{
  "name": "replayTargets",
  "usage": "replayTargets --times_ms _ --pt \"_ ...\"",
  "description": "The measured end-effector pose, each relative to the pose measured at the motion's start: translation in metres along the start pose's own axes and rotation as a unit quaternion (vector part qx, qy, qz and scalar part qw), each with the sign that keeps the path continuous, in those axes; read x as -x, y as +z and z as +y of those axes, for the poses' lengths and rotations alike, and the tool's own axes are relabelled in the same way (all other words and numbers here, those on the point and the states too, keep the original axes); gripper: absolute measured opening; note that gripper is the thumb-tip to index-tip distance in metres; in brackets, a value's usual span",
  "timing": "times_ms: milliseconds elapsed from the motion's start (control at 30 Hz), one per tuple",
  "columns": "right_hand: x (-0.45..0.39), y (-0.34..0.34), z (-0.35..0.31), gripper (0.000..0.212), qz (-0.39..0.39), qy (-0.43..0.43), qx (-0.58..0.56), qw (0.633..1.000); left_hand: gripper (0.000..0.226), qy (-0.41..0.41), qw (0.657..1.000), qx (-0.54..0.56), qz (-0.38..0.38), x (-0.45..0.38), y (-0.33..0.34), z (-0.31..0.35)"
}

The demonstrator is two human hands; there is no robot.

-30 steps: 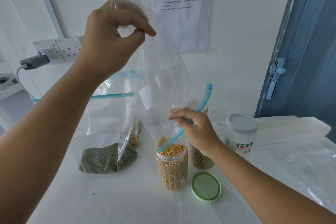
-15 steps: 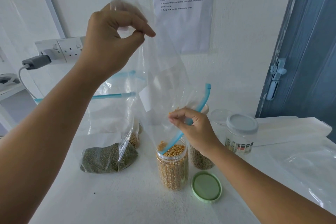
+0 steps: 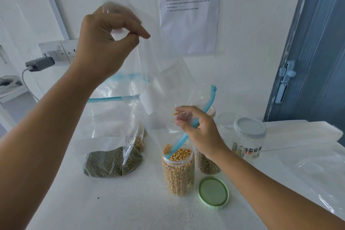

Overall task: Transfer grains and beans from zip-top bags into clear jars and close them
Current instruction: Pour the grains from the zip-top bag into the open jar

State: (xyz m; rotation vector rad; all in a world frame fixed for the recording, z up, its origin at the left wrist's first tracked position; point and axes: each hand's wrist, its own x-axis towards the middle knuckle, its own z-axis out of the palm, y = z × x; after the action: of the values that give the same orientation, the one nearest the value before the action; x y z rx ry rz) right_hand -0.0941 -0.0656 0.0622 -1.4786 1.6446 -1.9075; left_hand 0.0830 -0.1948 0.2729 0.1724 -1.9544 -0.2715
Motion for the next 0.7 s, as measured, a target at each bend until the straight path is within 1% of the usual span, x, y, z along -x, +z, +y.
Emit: replayTargets --times_ms 167,300,433,567,633,700 --pt "0.002 0.000 -0.005 0.029 0.012 -0.015 0.017 1.000 0.033 0.002 1.000 0.006 0.006 -0.003 0.001 0.007" --pt "0.004 -0.001 -0.004 0.045 -0.008 0.009 0.019 1.000 0.031 0.010 1.000 0.012 -0.001 -0.009 0.006 0.013" --pt "0.009 0.001 0.001 0.062 -0.013 -0.001 0.036 0.999 0.030 0.030 0.999 0.021 -0.011 -0.012 0.018 0.019" --pt "0.014 0.002 0.007 0.063 0.014 -0.011 0.065 0.998 0.026 0.058 0.997 0.023 -0.043 -0.008 0.032 0.025" --pt "0.015 0.002 0.009 0.061 0.024 -0.019 0.070 0.997 0.025 0.067 0.996 0.024 -0.047 -0.007 0.035 0.027" --pt "0.014 0.001 0.011 0.066 0.019 -0.020 0.069 0.997 0.025 0.071 0.996 0.027 -0.042 -0.008 0.036 0.028"
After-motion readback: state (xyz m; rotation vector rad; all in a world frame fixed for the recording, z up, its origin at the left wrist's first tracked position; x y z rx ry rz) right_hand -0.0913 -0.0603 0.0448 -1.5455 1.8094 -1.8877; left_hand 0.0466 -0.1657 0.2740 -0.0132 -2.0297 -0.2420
